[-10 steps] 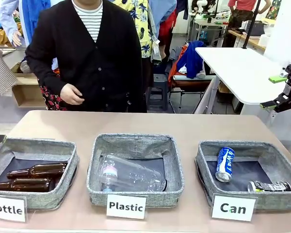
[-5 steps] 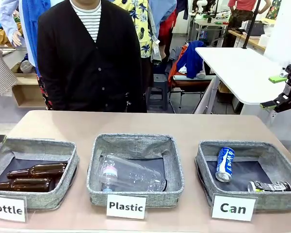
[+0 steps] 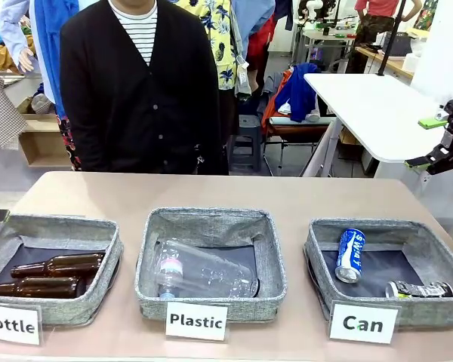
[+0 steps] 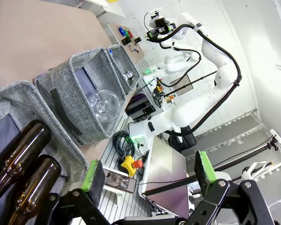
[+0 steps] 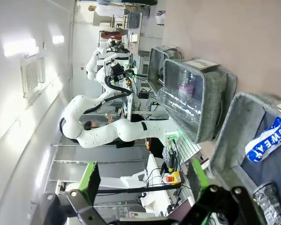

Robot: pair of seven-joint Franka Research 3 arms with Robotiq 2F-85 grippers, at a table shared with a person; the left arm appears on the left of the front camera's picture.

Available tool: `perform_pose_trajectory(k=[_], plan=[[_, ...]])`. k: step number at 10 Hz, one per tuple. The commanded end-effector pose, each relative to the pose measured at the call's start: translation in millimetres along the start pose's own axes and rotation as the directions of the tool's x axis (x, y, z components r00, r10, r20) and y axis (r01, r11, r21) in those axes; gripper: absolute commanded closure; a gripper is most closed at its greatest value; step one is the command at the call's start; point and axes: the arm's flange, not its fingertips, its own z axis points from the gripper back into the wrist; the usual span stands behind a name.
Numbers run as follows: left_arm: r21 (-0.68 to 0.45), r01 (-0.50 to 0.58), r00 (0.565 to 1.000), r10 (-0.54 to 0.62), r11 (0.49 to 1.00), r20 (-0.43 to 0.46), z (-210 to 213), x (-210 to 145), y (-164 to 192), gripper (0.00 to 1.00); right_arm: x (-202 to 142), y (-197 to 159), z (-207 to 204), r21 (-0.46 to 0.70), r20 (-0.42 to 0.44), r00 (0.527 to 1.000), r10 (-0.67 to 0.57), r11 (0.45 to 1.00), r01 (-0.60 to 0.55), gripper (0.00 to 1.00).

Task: Sort the can waste into the basket.
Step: Pick up the can waste from the table and place it in the right Fabric basket.

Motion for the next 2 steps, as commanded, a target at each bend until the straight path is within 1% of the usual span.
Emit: perform_pose_trajectory(k=[1, 2], plan=[[-0.002, 0.005, 1.0, -0.005, 1.0, -0.005, 0.2, -0.5, -2.2, 0.0, 0.1, 1.5, 3.0, 0.0, -0.015, 1.0, 0.022, 1.0, -0.022, 0.0], [-0.002, 0.005, 1.0, -0.005, 1.0, -0.005, 0.2, -0.5, -2.2, 0.0, 0.1, 1.5, 3.0, 0.0, -0.015, 1.0, 0.022, 1.0, -0.022, 0.0]])
